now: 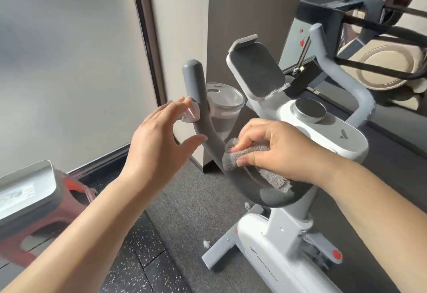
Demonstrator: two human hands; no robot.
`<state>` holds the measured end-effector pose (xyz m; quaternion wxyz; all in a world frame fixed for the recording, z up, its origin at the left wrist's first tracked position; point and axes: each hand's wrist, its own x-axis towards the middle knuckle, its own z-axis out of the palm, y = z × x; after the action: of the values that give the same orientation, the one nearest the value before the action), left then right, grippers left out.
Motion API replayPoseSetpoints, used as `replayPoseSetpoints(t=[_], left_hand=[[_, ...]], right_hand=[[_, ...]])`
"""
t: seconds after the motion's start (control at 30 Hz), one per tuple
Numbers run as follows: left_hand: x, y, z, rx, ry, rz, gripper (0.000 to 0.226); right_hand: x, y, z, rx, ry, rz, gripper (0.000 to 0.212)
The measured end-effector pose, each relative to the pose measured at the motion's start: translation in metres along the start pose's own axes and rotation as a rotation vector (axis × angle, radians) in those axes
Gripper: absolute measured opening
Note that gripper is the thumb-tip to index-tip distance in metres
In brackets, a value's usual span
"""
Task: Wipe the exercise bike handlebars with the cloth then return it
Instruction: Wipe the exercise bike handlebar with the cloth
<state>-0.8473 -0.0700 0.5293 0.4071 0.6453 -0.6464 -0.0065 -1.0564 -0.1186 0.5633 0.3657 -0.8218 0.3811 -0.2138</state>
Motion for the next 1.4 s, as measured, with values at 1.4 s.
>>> replayPoseSetpoints(t=[1.4], left_hand=[[-0.075, 0.089, 0.036, 0.313, -0.225, -0.094, 0.082]], right_hand=[[-0.077, 0.084, -0.058, -0.168, 0.013, -0.127, 0.022]])
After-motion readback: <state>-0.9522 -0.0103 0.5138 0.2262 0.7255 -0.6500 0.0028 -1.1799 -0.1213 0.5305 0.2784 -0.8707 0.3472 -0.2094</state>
